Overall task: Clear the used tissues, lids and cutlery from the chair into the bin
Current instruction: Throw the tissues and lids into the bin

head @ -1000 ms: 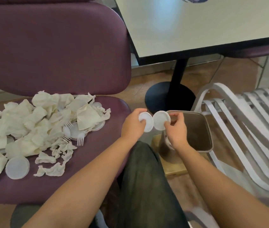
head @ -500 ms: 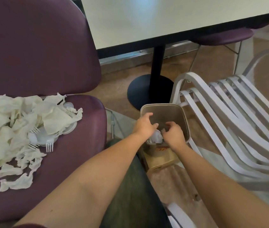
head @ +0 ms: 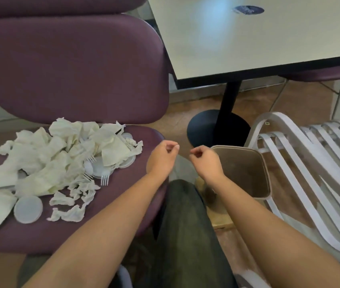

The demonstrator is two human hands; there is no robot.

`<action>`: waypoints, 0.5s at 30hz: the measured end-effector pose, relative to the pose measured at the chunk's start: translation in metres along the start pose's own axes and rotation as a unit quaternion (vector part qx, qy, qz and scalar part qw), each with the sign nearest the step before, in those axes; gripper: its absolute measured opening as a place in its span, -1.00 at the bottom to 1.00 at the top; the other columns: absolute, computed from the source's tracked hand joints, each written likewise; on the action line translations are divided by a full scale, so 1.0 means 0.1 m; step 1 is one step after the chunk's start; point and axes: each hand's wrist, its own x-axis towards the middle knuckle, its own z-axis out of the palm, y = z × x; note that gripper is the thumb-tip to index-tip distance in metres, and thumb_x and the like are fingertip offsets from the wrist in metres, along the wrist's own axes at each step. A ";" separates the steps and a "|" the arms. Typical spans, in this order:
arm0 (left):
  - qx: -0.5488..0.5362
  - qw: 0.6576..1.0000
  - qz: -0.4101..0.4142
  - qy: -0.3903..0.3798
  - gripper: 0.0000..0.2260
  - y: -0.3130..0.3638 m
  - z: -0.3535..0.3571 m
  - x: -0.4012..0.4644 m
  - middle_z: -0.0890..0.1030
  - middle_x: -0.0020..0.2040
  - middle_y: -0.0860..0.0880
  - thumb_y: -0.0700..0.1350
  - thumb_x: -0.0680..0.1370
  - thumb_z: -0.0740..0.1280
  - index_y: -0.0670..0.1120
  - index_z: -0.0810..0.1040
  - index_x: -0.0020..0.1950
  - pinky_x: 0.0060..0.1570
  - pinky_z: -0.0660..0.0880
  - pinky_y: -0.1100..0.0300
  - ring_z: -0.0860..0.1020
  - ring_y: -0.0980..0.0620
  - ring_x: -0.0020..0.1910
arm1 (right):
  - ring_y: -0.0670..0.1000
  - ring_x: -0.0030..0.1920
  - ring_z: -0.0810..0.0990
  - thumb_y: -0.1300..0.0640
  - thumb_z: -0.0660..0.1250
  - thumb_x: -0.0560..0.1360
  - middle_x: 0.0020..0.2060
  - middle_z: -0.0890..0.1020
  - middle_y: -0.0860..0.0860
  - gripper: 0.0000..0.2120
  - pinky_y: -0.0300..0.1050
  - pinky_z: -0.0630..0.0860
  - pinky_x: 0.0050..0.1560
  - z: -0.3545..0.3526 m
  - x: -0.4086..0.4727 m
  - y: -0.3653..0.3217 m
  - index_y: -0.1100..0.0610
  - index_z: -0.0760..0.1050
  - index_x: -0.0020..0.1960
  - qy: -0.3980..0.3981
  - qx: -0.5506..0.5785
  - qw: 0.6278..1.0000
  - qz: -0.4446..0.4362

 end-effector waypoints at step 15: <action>0.165 0.970 -0.010 0.180 -0.75 -1.01 -1.31 0.28 0.41 0.20 -0.03 -0.06 0.48 0.39 0.05 0.55 0.15 0.03 0.44 0.08 0.34 -0.07 0.24 | 0.11 -0.02 0.62 0.07 0.28 0.49 -0.06 0.66 0.04 -0.87 0.06 0.56 0.07 1.19 0.14 -0.88 0.03 0.61 -0.10 -0.076 -0.072 0.993 -0.047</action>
